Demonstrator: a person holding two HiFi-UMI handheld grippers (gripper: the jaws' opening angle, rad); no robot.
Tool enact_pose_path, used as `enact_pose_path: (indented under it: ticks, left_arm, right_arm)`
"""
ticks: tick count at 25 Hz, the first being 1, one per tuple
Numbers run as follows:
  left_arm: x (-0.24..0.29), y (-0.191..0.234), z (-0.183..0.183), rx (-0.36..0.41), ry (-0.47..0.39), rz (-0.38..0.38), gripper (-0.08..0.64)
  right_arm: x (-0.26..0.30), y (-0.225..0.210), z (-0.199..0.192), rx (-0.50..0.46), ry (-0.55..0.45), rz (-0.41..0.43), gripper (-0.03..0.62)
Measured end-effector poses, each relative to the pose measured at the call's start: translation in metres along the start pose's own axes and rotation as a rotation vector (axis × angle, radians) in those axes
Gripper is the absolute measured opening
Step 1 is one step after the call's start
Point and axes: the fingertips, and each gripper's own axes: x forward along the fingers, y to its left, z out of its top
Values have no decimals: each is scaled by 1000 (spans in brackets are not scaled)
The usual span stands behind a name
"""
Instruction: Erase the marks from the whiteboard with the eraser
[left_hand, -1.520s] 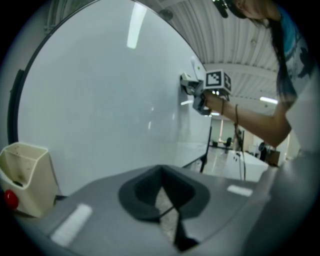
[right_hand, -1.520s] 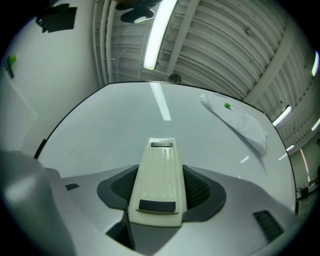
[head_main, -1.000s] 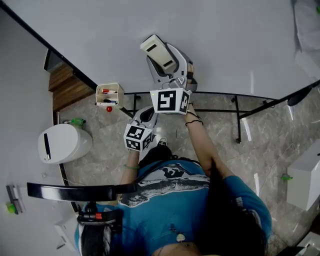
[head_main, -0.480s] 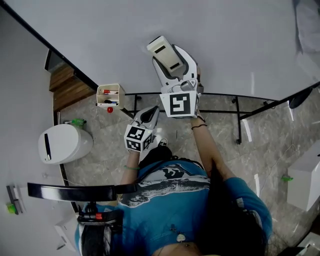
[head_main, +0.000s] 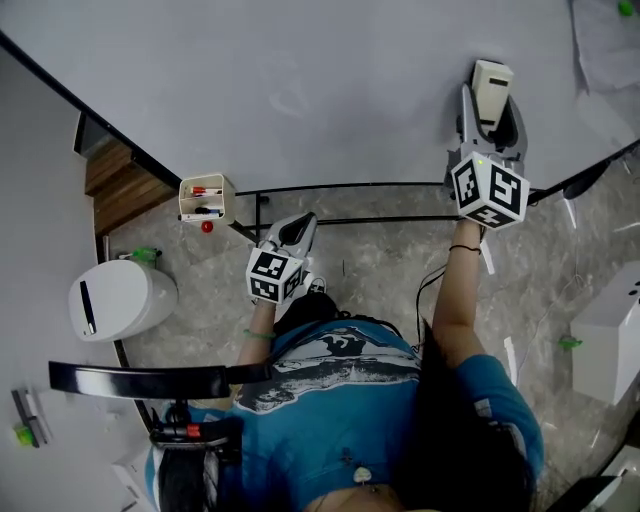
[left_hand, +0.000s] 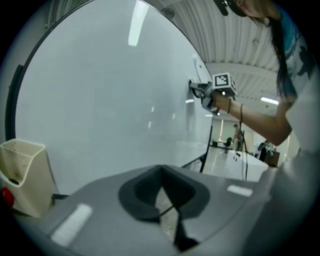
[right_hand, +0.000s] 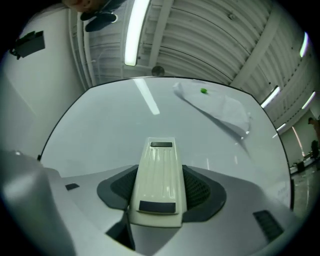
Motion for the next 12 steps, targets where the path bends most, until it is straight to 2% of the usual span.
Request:
enact_pose_path:
  ticks: [3,5,9,12]
  left_arm:
    - [1,-4,0,4,5,-14,3]
    - [3,-6,-1,6,9,-22,3]
    - [4,-7,-1,9,11,-30,3]
    - [3,-5,-2,10,9,-29,3]
  right_arm:
    - [-3,-43,-6,31,24,-77,263]
    - [-4,-54,-8,27,28,-97,263]
    - [-2,-45,-7,24,22,-99,264]
    - [0,-17,-8,5,10,-67,262]
